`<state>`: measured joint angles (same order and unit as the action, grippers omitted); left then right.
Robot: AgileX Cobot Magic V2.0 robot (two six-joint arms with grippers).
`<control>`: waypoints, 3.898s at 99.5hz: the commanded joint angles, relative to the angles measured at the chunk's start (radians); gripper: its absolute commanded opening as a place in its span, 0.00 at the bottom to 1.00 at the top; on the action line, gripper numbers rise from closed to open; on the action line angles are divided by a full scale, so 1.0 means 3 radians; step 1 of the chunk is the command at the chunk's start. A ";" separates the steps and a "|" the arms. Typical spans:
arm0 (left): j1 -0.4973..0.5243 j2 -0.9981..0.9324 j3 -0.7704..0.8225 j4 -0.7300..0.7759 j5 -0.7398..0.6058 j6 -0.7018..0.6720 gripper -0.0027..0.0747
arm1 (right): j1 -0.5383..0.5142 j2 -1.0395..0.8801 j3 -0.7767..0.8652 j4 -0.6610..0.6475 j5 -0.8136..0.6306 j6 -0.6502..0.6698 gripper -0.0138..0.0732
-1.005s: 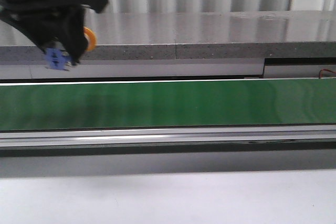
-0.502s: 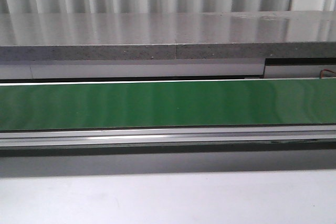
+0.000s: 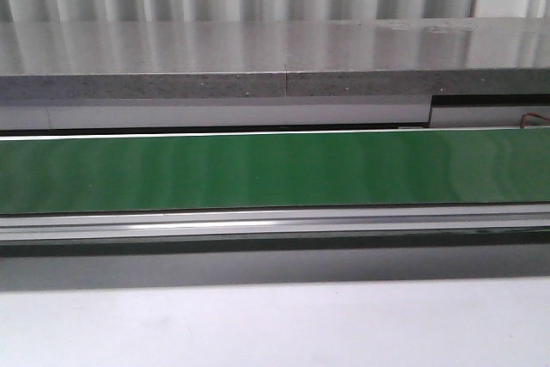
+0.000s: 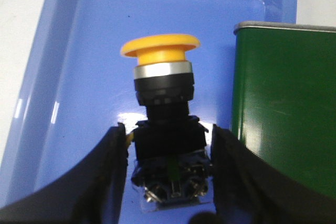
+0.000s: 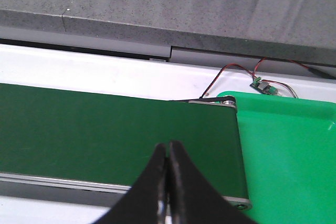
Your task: Move button from right to left
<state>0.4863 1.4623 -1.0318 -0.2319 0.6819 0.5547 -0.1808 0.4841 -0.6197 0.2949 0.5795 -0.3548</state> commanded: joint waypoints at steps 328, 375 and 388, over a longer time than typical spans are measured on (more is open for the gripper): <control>-0.0970 -0.3263 0.1475 -0.1677 -0.0485 0.0539 0.48 | 0.0007 0.0000 -0.0092 0.0008 -0.0224 -0.0023 0.08; -0.0970 -0.3636 0.1592 -0.1685 -0.0370 0.0539 0.01 | 0.0007 0.0000 -0.0092 0.0008 -0.0224 -0.0023 0.08; -0.0970 -0.3636 0.1592 -0.1685 -0.0370 0.0539 0.01 | 0.0007 0.0000 -0.0092 0.0008 -0.0224 -0.0023 0.08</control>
<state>0.2045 0.3628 -0.5287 -0.6968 0.6243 0.7232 -0.1808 0.4841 -0.6197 0.2949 0.5816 -0.3548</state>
